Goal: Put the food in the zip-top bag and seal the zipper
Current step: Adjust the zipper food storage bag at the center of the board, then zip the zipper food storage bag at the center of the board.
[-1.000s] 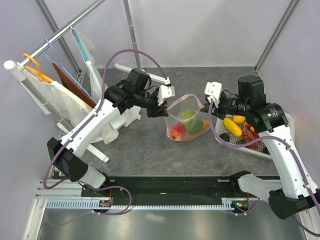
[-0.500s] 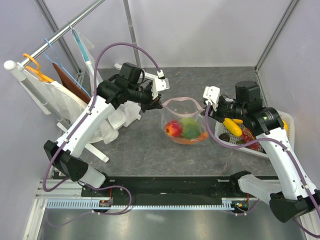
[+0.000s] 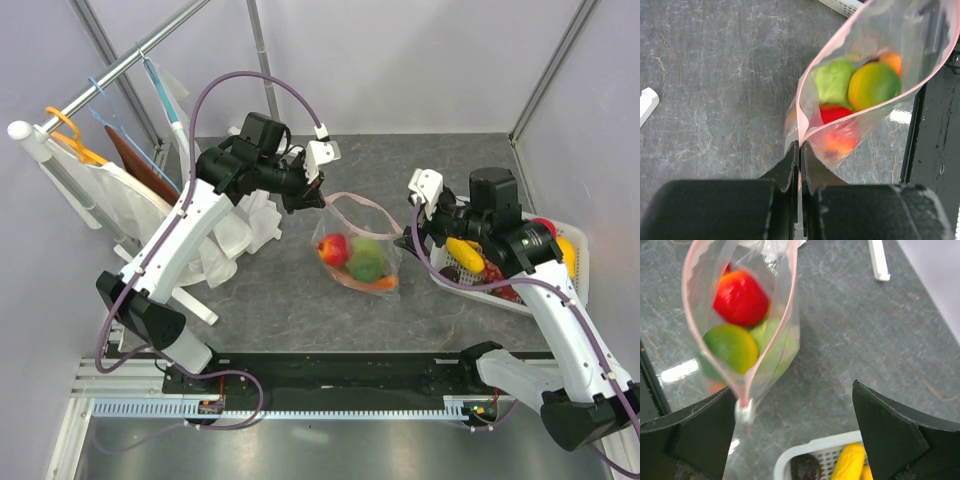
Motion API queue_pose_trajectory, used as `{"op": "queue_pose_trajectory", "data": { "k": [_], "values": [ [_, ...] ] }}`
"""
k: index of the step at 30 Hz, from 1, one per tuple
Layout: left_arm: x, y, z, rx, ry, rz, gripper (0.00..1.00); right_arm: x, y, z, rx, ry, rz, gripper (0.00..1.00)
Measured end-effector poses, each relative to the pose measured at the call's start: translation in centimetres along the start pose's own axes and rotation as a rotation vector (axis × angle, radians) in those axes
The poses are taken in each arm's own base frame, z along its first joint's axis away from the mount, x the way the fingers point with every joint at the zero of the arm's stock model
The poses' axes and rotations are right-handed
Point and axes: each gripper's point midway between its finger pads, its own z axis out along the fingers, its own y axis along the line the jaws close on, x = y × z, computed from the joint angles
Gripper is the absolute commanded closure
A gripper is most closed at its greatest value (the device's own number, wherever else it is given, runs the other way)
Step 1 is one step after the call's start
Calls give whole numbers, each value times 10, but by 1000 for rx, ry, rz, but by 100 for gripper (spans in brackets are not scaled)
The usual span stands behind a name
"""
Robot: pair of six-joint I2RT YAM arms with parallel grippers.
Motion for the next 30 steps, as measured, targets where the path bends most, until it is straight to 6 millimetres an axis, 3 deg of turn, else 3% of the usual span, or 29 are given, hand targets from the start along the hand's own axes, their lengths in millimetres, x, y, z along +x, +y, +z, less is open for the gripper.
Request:
{"op": "queue_pose_trajectory", "data": {
  "k": [5,11,14,19,22,30],
  "values": [
    [-2,7,6,3,16,-36,98,16,11,-14,21,-1,81,2],
    [2,18,15,0,43,-132,98,11,20,-33,23,-65,177,2],
    [6,28,17,-13,50,-207,98,24,40,-30,-9,-94,241,2],
    [7,43,17,-29,42,-313,98,44,54,-18,8,-179,320,6],
    [7,44,16,-24,35,-349,98,43,50,-12,33,-244,346,15],
    [5,42,16,-13,29,-369,98,29,16,17,56,-320,421,38]
  ]
}}
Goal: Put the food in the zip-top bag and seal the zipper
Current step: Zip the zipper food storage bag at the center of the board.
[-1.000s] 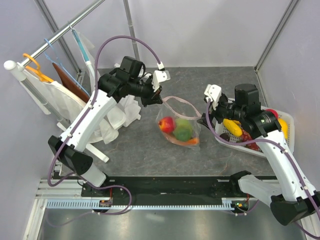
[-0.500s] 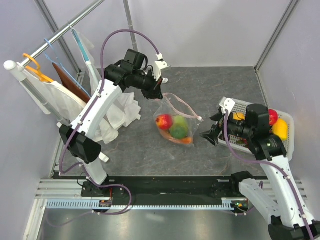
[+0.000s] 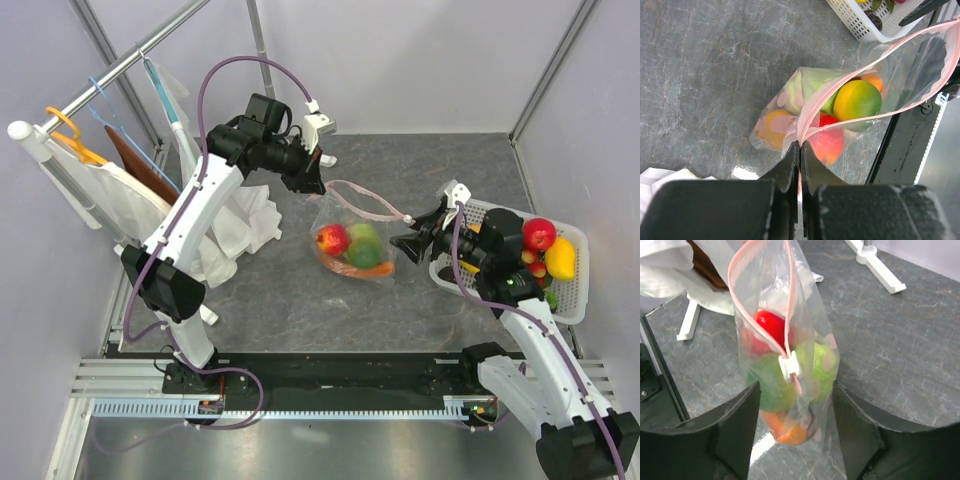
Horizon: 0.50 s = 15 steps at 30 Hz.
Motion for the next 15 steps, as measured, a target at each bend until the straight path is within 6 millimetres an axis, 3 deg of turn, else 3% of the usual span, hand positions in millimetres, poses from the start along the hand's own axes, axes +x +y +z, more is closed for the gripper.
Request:
{"op": "queue_pose_trajectory", "data": {
  "k": [4,5,8,14,15],
  "values": [
    [0,1,-1,3,-4,-4,98,-5,-6,6,0,-20,-29,58],
    [0,1,-2,6,-6,-7,98,-6,-7,7,-1,-24,-43,72],
    [0,3,-4,9,-11,-13,98,-9,-8,7,-1,-36,-82,100],
    [4,3,-3,35,-11,-31,96,-16,-11,6,16,-64,-136,100],
    [7,2,-2,45,-7,-36,76,-16,-11,6,18,-65,-143,100]
  ]
}}
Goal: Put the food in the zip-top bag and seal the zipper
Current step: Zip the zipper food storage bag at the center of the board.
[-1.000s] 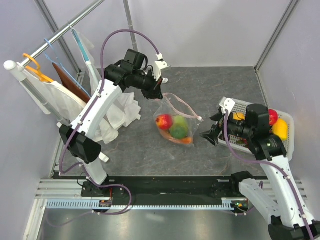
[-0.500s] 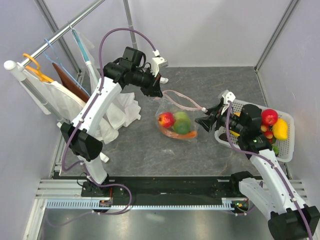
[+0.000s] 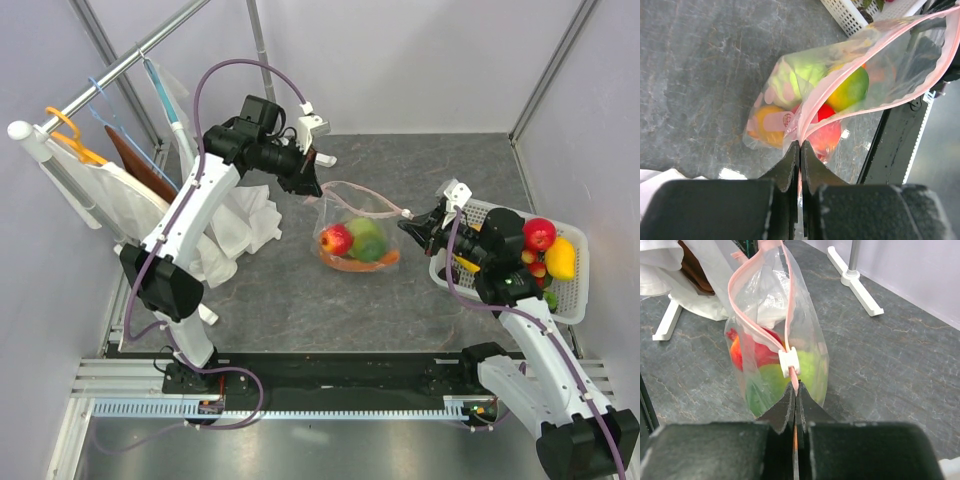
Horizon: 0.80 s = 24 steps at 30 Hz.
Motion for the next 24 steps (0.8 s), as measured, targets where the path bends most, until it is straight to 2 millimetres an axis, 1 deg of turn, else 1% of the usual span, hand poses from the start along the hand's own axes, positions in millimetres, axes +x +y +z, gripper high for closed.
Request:
{"op": "queue_pose_trajectory", "data": {
  "k": [2,5,6,8,10,11,13,16,18,19,20,21,24],
  "values": [
    [4,0,1,6,10,6,54,1,-1,0,1,3,-9,100],
    [6,0,-2,1,24,38,19,4,-1,-1,-6,35,-21,100],
    [4,0,-4,-1,23,58,3,4,-1,-1,-8,49,-27,100],
    [-1,-4,-8,5,8,112,2,2,-1,-2,-18,66,-46,100],
    [-7,-14,-14,12,-10,174,2,2,2,-3,-33,75,-59,100],
    [-11,-23,-17,20,-22,219,2,1,3,-4,-38,77,-63,100],
    [-22,-50,-17,49,-60,331,3,3,5,-5,-50,85,-63,100],
    [-27,-105,-12,129,-109,494,12,5,8,-6,-60,96,-57,100],
    [-29,-140,-4,192,-138,589,23,5,9,-6,-64,100,-55,100],
    [-31,-148,0,207,-145,612,26,5,9,-7,-65,100,-54,100],
    [-32,-156,5,223,-152,639,27,4,9,-7,-68,99,-55,100],
    [-34,-159,10,230,-156,657,26,3,10,-7,-69,98,-55,100],
    [-37,-161,34,227,-150,695,29,1,11,-8,-72,92,-61,100]
  ]
}}
